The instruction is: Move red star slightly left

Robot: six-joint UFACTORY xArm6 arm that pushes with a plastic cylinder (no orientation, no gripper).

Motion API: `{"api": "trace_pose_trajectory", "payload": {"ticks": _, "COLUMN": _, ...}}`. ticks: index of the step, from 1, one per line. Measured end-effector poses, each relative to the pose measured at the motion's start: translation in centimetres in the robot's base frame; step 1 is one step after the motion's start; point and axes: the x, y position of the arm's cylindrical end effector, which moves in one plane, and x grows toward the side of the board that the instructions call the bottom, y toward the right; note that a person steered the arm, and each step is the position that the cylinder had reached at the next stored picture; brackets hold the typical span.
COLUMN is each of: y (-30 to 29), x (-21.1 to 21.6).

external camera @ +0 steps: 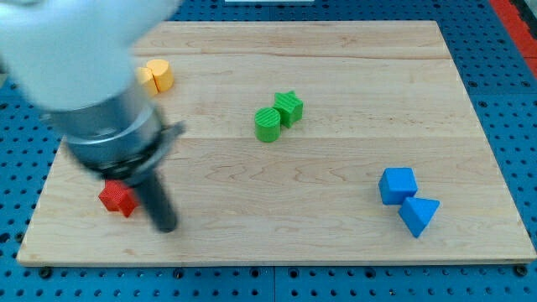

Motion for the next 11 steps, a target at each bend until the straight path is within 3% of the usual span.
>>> {"api": "trace_pose_trajectory", "payload": {"ticks": 1, "y": 10.1, "x": -7.1}}
{"api": "trace_pose_trajectory", "payload": {"ticks": 4, "y": 14.3, "x": -9.9}}
{"api": "trace_pose_trajectory", "payload": {"ticks": 5, "y": 11.7, "x": -8.1}}
{"api": "trace_pose_trajectory", "payload": {"ticks": 6, "y": 3.7, "x": -3.5}}
{"api": "trace_pose_trajectory", "payload": {"ticks": 7, "y": -1.0, "x": -4.5}}
{"api": "trace_pose_trajectory", "payload": {"ticks": 9, "y": -7.7, "x": -0.1}}
{"api": "trace_pose_trajectory", "payload": {"ticks": 10, "y": -5.2, "x": -2.5}}
{"api": "trace_pose_trajectory", "payload": {"ticks": 11, "y": -9.7, "x": -2.3}}
